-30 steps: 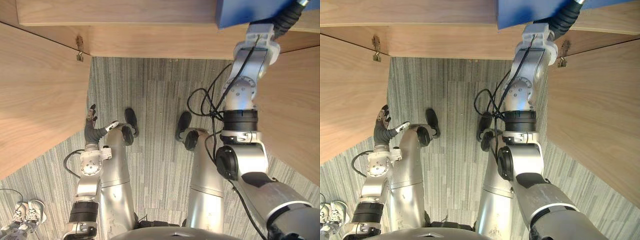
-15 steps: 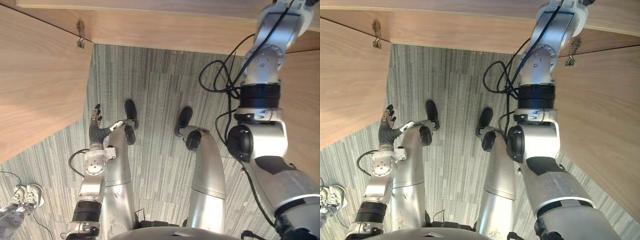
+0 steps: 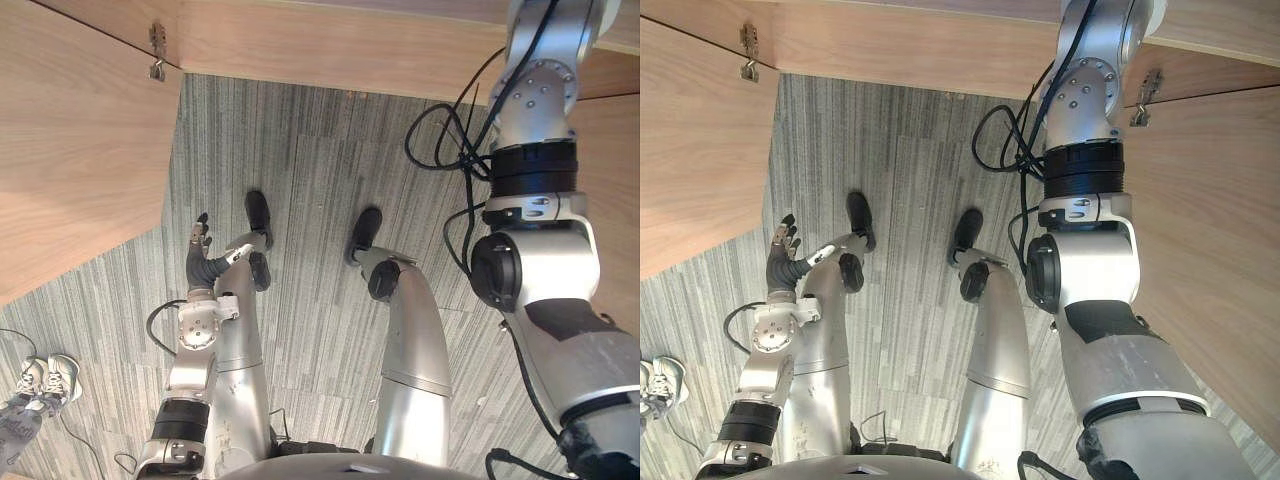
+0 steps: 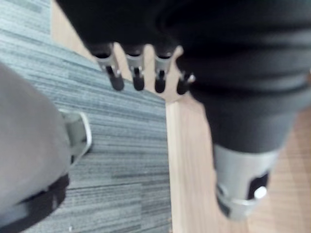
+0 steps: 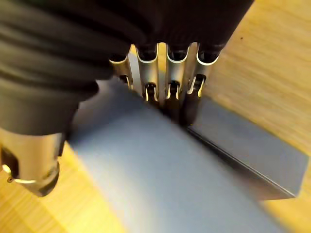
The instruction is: Walk over to the cabinet, pick up the folder, carry it to the office cabinet, place the folder inside the office cabinet, then close the office cabinet door
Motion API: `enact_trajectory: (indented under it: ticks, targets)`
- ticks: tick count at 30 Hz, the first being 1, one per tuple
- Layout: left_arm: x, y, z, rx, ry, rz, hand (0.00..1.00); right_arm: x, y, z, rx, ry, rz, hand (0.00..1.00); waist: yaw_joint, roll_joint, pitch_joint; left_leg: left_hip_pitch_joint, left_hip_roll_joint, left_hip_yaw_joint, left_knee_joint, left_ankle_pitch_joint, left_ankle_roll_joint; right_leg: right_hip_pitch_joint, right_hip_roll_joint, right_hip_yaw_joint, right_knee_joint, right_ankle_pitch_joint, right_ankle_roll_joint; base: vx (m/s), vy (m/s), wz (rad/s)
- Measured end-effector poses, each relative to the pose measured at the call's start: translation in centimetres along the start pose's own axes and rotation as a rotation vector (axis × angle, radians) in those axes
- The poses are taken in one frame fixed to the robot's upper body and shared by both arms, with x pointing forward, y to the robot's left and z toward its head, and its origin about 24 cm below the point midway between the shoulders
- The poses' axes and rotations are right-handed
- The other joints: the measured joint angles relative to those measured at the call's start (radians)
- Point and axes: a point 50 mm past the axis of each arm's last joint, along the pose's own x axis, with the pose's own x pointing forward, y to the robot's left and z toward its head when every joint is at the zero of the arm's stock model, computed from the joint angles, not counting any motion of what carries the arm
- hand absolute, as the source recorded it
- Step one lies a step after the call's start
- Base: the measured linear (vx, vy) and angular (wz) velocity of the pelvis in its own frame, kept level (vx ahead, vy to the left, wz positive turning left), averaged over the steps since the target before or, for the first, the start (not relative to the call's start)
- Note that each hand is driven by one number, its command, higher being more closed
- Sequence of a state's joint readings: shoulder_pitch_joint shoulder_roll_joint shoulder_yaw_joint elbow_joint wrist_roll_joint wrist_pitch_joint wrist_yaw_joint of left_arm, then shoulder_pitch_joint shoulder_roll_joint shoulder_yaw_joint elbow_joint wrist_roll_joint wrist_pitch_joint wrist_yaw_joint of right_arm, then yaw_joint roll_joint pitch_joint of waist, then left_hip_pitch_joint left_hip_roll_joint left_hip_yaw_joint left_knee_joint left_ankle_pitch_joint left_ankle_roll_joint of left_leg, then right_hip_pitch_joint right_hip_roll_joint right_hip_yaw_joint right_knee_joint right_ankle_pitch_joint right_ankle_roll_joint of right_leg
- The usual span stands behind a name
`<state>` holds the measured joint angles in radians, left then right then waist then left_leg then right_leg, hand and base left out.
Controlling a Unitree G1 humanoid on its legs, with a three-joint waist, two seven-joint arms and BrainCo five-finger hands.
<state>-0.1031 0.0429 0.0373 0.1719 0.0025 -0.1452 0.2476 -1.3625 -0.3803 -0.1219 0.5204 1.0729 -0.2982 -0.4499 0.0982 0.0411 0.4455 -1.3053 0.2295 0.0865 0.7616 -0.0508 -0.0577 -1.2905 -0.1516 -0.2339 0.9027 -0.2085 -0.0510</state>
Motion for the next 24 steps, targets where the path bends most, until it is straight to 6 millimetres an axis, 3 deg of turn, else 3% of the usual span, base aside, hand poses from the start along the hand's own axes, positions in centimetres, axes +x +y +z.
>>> enact_trajectory:
  ticks: [13, 18, 24]
  targets:
    - [0.0, 0.0, 0.0, -0.004, 0.004, 0.011, 0.00, -0.1, 0.4, -0.2, -0.037, 0.003, 0.013, 0.00, -0.012, 0.000, -0.002, 0.007, 0.003, 0.022, -0.030, 0.023, 0.009, 0.003, 0.002, 0.005, -0.043, 0.040, -0.001, 0.00, -0.001, 0.00]
    - [0.0, 0.0, 0.1, -0.004, 0.002, 0.011, 0.00, -0.5, -0.1, -0.8, -0.265, 0.014, 0.072, 0.00, -0.018, 0.000, -0.002, 0.034, 0.014, 0.028, -0.046, 0.024, 0.010, 0.036, 0.017, 0.006, -0.078, 0.051, 0.008, -0.02, -0.021, -0.08]
    - [0.6, -0.1, 0.6, -0.006, -0.009, 0.010, 0.00, -0.9, -0.6, 0.0, -0.446, -0.026, 0.166, 0.00, -0.026, 0.000, -0.002, 0.039, 0.030, 0.056, -0.050, 0.028, 0.015, 0.040, 0.018, 0.006, -0.097, 0.067, 0.006, -0.01, -0.010, -0.03]
